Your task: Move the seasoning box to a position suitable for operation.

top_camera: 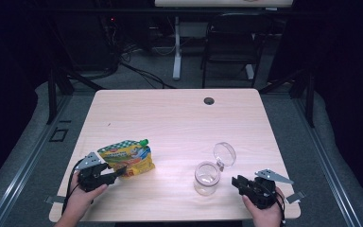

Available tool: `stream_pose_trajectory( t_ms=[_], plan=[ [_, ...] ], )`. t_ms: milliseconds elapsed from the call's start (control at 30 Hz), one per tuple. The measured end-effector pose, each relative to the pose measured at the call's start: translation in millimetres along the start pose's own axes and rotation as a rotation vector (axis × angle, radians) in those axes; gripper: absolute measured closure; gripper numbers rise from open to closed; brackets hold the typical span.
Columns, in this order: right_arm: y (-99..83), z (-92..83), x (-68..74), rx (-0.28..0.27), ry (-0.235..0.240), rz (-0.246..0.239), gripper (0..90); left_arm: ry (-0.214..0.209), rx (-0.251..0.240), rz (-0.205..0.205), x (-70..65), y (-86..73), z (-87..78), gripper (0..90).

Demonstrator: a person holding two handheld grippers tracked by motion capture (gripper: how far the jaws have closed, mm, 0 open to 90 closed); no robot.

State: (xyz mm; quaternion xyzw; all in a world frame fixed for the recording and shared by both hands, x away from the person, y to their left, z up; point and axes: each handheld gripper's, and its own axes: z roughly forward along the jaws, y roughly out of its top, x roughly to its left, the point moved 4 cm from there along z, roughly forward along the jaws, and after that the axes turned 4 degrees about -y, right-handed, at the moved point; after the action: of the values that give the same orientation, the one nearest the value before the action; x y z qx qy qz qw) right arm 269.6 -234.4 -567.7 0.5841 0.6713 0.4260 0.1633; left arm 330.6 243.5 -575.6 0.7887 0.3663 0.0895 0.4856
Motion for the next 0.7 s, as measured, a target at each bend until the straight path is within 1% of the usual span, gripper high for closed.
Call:
stream_pose_trajectory(
  t_ms=[67, 100, 167, 200, 233, 300, 367, 467, 500, 600, 700],
  plan=[
    [0.3, 0.4, 0.5, -0.001, 0.003, -0.003, 68.6, -0.002, -0.005, -0.004, -1.2, -0.3, -0.7, 54.9],
    [0.4, 0.5, 0.6, 0.003, 0.004, -0.008, 68.5, -0.005, -0.001, 0.004, -2.4, -0.7, -1.3, 54.9],
    [0.8, 1.9, 1.8, 0.003, 0.008, -0.009, 68.6, -0.016, 0.006, 0.012, -5.0, -1.0, -2.7, 58.1],
    [1.0, 2.5, 2.1, 0.005, 0.009, -0.012, 68.5, -0.030, 0.010, 0.018, -6.7, -0.9, -4.0, 60.1],
    [1.5, 3.5, 3.0, 0.006, 0.009, -0.016, 68.5, -0.039, 0.001, 0.027, -9.3, -0.7, -4.5, 64.2],
    [1.7, 3.7, 3.1, 0.009, 0.011, -0.021, 68.5, -0.041, -0.002, 0.033, -11.1, -0.5, -4.9, 66.7],
    [2.6, 5.3, 4.0, 0.007, 0.018, -0.018, 68.5, -0.052, 0.003, 0.058, -15.4, -0.5, -6.3, 69.7],
    [3.0, 6.1, 4.8, 0.009, 0.020, -0.020, 68.5, -0.051, 0.003, 0.062, -18.3, -0.6, -6.8, 72.6],
    [3.4, 6.9, 5.6, 0.011, 0.022, -0.022, 68.5, -0.046, 0.012, 0.074, -19.1, -0.6, -7.6, 72.9],
    [3.7, 7.7, 6.2, 0.009, 0.024, -0.023, 68.5, -0.048, 0.011, 0.073, -20.8, -0.8, -8.0, 75.0],
    [4.5, 8.4, 6.4, 0.008, 0.026, -0.022, 68.5, -0.049, 0.025, 0.087, -23.7, -0.4, -10.2, 76.2]
  ],
)
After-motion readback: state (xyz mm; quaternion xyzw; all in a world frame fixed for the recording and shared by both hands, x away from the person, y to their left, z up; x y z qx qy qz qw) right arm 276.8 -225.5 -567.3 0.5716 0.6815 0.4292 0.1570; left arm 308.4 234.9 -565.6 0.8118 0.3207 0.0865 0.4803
